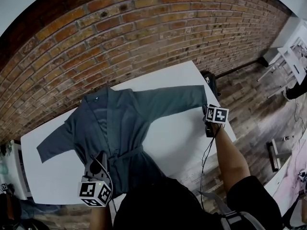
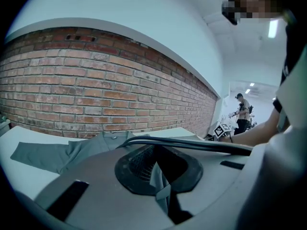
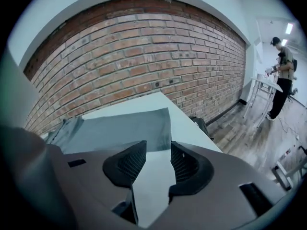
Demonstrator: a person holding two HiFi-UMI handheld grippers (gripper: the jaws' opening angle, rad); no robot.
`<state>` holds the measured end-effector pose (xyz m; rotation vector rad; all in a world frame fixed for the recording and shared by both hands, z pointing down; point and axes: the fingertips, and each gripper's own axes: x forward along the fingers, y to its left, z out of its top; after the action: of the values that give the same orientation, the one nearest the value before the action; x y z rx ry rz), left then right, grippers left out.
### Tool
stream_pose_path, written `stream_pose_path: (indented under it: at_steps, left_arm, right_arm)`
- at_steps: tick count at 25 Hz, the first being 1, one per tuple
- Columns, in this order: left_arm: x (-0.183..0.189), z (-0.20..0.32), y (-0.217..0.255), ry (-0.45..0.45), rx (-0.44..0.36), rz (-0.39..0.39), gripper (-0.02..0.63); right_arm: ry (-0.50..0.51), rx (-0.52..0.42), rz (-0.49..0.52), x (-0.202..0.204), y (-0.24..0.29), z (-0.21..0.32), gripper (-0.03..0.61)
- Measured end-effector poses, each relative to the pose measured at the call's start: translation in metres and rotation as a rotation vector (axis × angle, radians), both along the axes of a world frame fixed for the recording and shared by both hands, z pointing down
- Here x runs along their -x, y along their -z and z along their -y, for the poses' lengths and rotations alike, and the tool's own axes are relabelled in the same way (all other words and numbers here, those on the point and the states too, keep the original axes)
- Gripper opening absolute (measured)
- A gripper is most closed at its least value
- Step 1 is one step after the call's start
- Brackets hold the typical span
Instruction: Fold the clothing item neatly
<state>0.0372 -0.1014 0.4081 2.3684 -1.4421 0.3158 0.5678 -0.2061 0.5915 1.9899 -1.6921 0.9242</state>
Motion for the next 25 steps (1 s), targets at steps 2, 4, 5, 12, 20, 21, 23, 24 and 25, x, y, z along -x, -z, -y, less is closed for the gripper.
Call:
stream_pose_path:
  at_steps: [2,4,5,12,20,21,23,24,25]
  left_arm:
    - [0.001,-0.002,-0.006,0.002,0.019,0.005,-0.009]
    - [0.0,-0.001,-0.01,0.001,0.032,0.003,-0.009]
    - [-0.002,0.001,-0.011,0.001,0.035,0.001,-0.009]
    - [0.001,0.001,-0.015,0.009,0.037,0.017,-0.009]
    - [0.02,0.001,-0.026,0.046,0.065,0.011,-0.009]
    - [0.02,0.001,-0.027,0.044,0.07,0.01,-0.009]
    - [0.018,0.0,-0.03,0.04,0.079,0.009,-0.009]
    - [0.017,0.0,-0.03,0.038,0.081,0.008,-0.009]
    - [0.016,0.0,-0.03,0.037,0.082,0.007,-0.009]
  right_arm:
    - [0.004,0.026,0.001,-0.005,-0.007,-0.001,0.141]
    - [-0.024,0.028,0.039,-0.012,-0.009,0.001,0.141]
    - [-0.035,0.027,0.062,-0.015,-0.009,0.003,0.141]
    - [-0.06,0.094,0.123,-0.02,-0.027,0.011,0.141]
    - [-0.059,0.169,0.108,-0.023,-0.03,0.013,0.14]
    - [-0.041,0.198,0.082,-0.023,-0.031,0.014,0.135]
    - [-0.025,0.243,0.056,-0.022,-0.032,0.015,0.132]
    - [-0.028,0.257,0.06,-0.023,-0.032,0.015,0.13]
    - [-0.034,0.267,0.069,-0.024,-0.032,0.015,0.126]
